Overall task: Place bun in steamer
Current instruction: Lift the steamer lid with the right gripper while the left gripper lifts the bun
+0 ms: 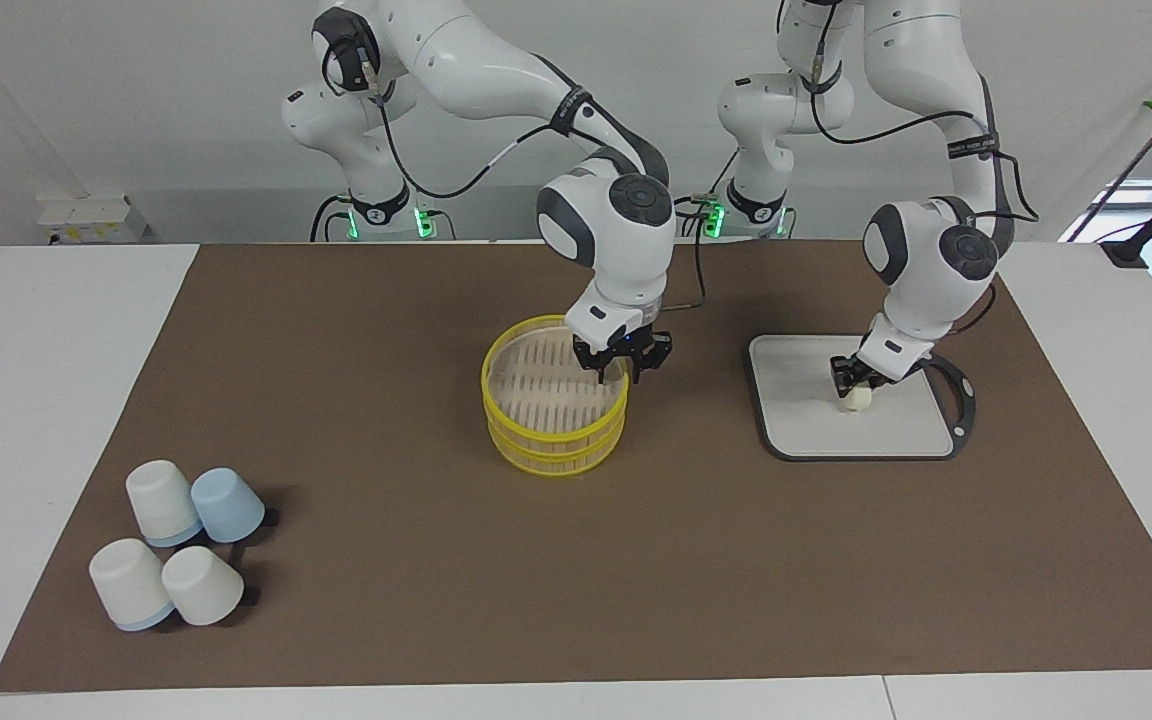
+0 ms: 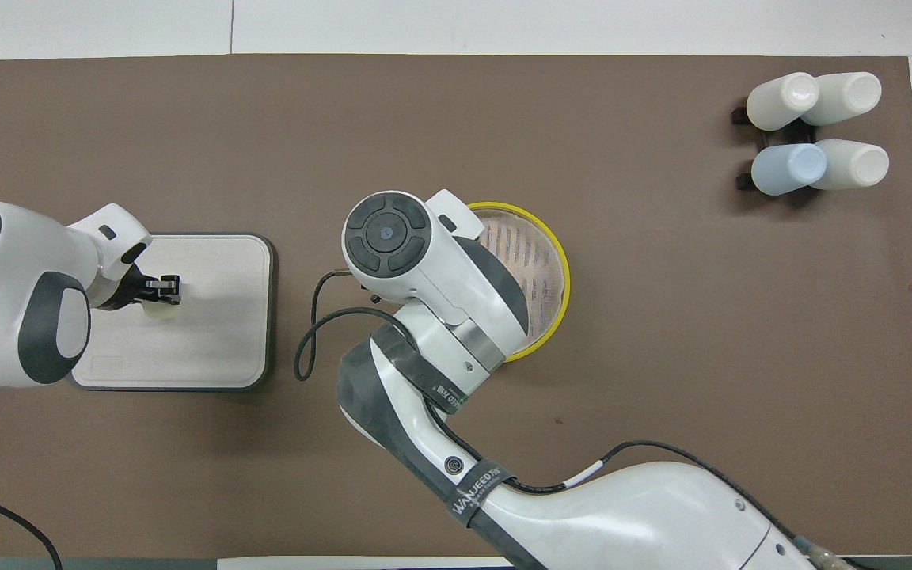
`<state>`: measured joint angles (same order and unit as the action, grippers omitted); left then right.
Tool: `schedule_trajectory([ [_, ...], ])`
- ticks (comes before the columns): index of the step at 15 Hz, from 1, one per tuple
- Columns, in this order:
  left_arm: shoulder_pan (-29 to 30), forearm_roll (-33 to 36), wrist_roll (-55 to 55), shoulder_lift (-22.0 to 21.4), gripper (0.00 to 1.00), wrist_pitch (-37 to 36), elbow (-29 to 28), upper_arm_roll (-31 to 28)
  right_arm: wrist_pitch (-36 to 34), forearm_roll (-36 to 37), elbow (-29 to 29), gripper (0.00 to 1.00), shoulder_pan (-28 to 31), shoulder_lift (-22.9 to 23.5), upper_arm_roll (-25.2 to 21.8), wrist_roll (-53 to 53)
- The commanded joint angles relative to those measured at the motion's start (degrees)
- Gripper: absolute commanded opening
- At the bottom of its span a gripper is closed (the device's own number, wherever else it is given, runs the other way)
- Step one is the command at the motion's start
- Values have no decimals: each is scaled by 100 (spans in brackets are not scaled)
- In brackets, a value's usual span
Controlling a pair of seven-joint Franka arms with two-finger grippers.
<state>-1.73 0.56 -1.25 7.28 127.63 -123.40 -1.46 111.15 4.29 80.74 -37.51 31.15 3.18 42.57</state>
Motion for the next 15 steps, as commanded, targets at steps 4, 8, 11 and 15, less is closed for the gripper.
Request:
schedule_trajectory([
  [4, -239, -100, 625, 142, 40, -1177, 1097, 14, -585, 353, -364, 0, -3, -39, -2, 103],
  [8, -634, -320, 1379, 150, 40, -1933, 1747, 14, -1200, -224, -1068, 0, 427, -170, -19, -493],
  [11, -1091, -364, 2266, 369, 40, -2636, 2581, 14, -1288, -368, -1086, 0, 945, -486, -28, -1221],
  [15, -2091, -574, 4083, 713, 40, -3060, 3409, 5, -1482, -368, -1016, 0, 1789, -733, -37, -2865],
])
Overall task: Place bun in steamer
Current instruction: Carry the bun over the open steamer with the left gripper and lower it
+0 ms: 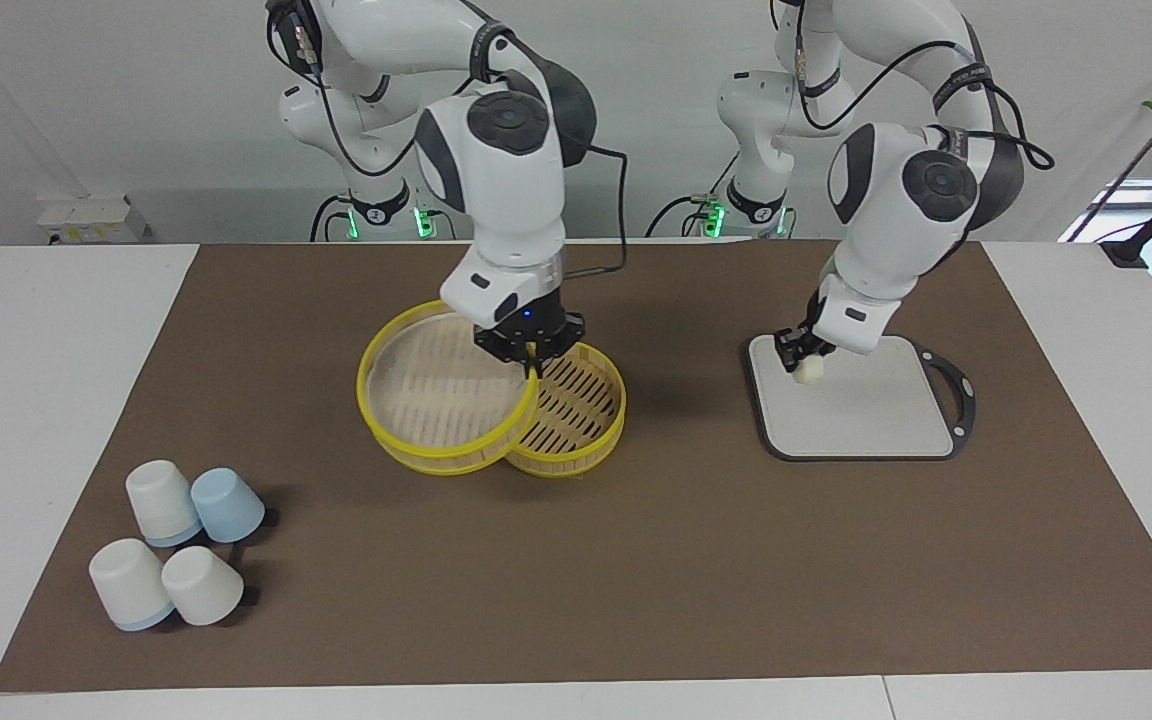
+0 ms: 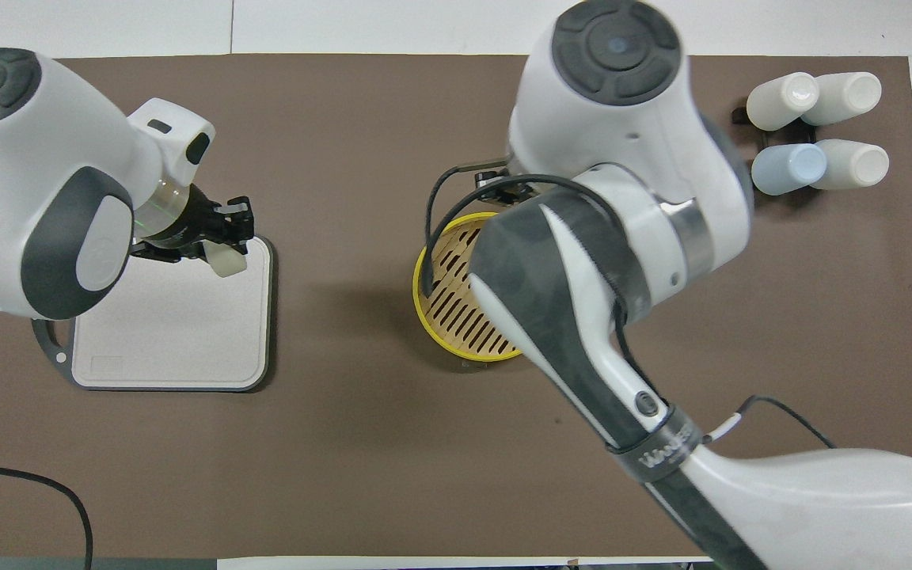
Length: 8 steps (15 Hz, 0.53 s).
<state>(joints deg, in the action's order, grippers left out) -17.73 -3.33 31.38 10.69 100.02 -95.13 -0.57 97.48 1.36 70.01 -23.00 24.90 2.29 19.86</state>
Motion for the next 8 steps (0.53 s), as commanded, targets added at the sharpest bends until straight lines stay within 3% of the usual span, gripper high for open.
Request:
schedule_trajectory([
  [1, -738, -298, 1182, 425, 40, -281, 635, -84, -124, -66, 91, 0, 497, -135, 53, -797],
  [5, -1372, -597, 2107, 828, 40, -105, 1206, -75, -98, -66, 381, 0, 849, -249, 44, -1387],
  [8, -1969, -616, 2590, 1205, 40, 228, 1285, -110, -133, 13, 495, 0, 946, -275, 35, -1476],
])
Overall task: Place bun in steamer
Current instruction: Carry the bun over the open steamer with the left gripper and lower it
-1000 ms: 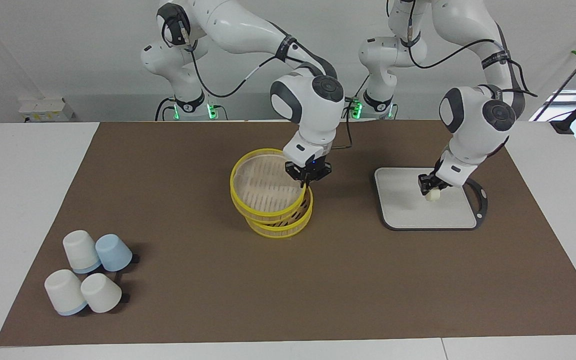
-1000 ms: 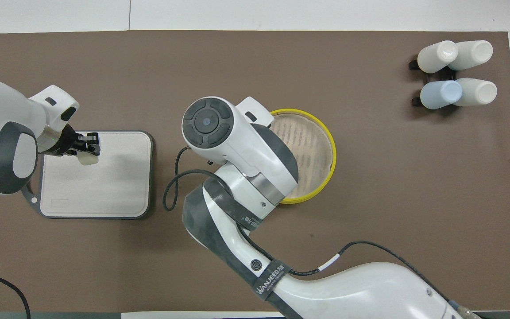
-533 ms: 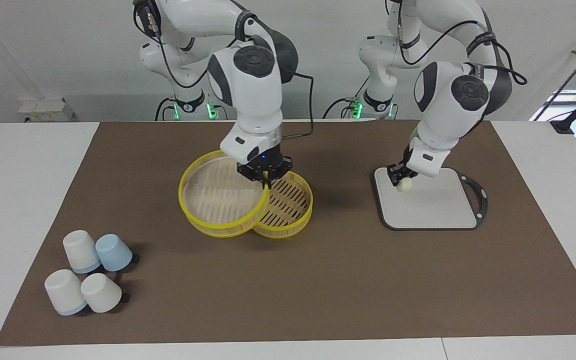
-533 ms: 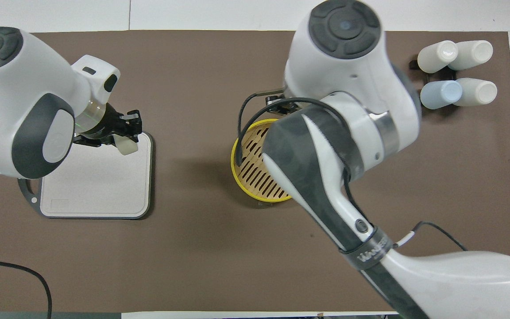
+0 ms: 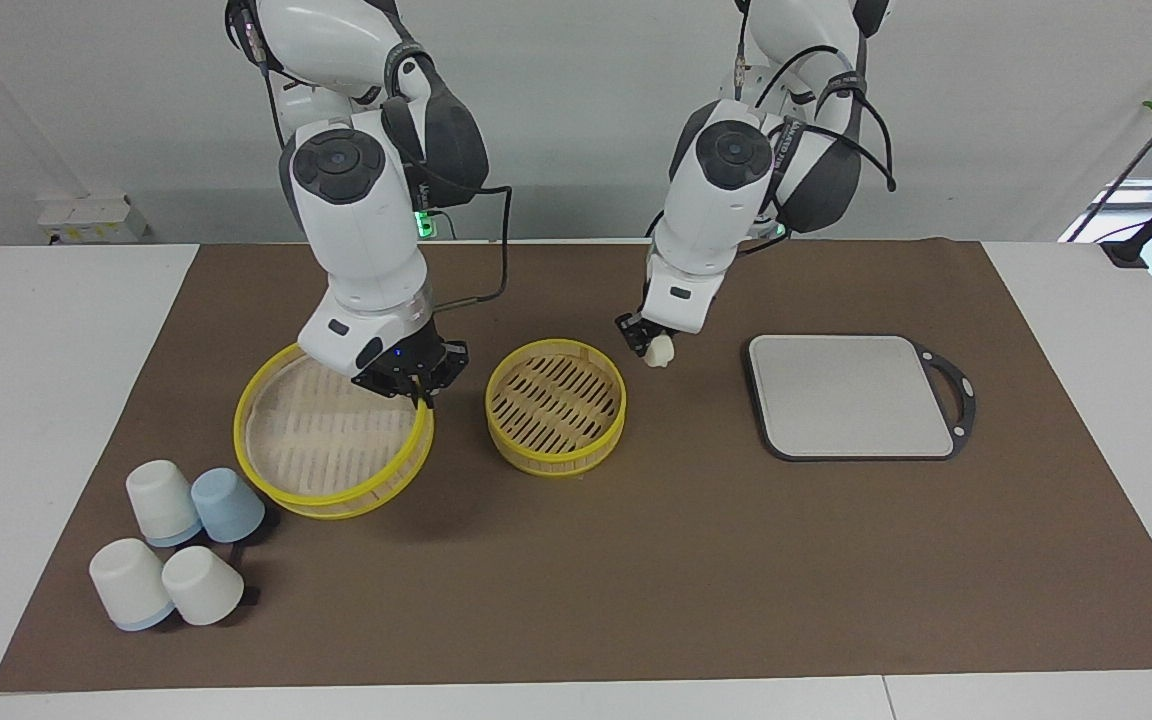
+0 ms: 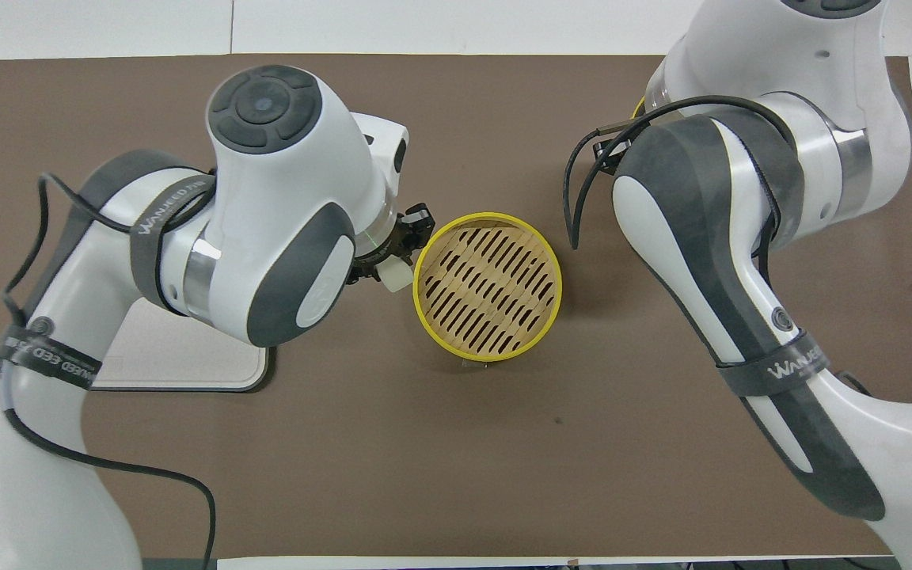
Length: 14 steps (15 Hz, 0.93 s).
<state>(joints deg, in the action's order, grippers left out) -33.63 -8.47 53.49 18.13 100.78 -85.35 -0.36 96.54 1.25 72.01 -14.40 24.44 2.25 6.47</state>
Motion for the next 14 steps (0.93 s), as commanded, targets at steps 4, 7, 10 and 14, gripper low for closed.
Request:
schedule_trajectory([
  [4, -836, -49, 742, 1140, 40, 511, 652, -131, -92, 42, 463, 0, 139, -317, 30, -41],
  [7, -969, 91, 742, 1332, 40, 1047, 371, -131, -92, 42, 516, 0, 139, -335, 21, 117],
  [10, -970, 109, 725, 1386, 40, 1111, 327, -131, -57, 59, 525, 0, 130, -344, 21, 380],
  [14, -961, 267, 707, 1334, 41, 1461, -112, -122, 162, 59, 612, 0, 130, -352, 21, 530],
])
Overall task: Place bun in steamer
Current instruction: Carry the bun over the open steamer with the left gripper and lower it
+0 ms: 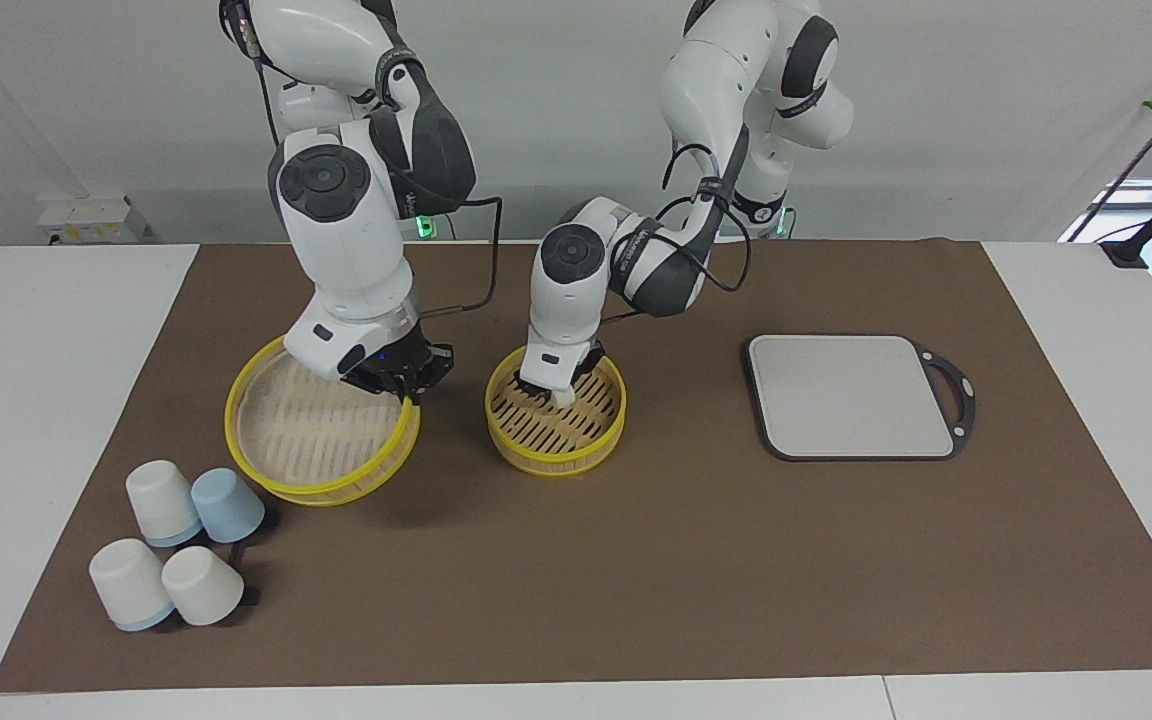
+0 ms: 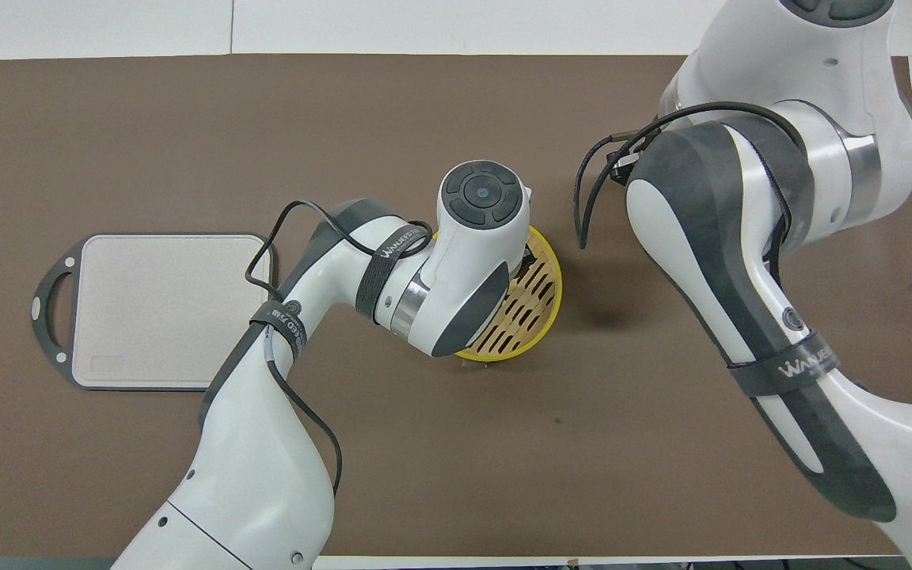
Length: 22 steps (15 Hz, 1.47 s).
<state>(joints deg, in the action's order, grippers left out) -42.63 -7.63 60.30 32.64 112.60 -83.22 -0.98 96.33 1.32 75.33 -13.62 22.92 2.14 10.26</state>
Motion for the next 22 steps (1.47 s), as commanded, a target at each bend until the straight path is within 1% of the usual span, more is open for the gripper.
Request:
schedule_trajectory([
  [1, -26, 183, 17, -117, 41, 280, -326, -60, 272, 52, 324, 0, 52, -235, 41, 204],
  [4, -35, 183, 26, -117, 41, 341, -335, -60, 719, 52, 797, 0, 35, -445, 41, 240],
  [6, -17, 183, 26, -117, 42, 429, -335, -60, 835, 52, 922, 0, 17, -508, 33, 248],
  [7, -17, 183, 26, -117, 47, 438, -361, -60, 844, 61, 922, 0, 17, -508, 33, 257],
  [8, -17, 183, 26, -126, 54, 447, -405, -60, 844, 96, 922, 0, 8, -508, 41, 257],
  [9, -17, 183, 26, -135, 57, 499, -440, -60, 844, 148, 922, 0, 8, -508, 41, 257],
  [10, -26, 183, 26, -144, 73, 517, -466, -60, 852, 157, 931, 0, 0, -508, 41, 266],
  [11, 0, 165, 26, -135, 100, 543, -440, -51, 853, 158, 931, 0, -9, -508, 41, 266],
  [15, 62, 59, 69, -170, 100, 219, -142, -139, 1002, 166, 940, 0, -18, -508, 41, 327],
  [18, 342, 86, 78, -730, 100, -114, -194, -174, 1072, 175, 957, 0, -18, -508, 41, 363],
  [22, 1132, 130, -97, -1513, 100, -914, -282, -174, 1239, 219, 1062, 0, -272, -534, 41, 766],
])
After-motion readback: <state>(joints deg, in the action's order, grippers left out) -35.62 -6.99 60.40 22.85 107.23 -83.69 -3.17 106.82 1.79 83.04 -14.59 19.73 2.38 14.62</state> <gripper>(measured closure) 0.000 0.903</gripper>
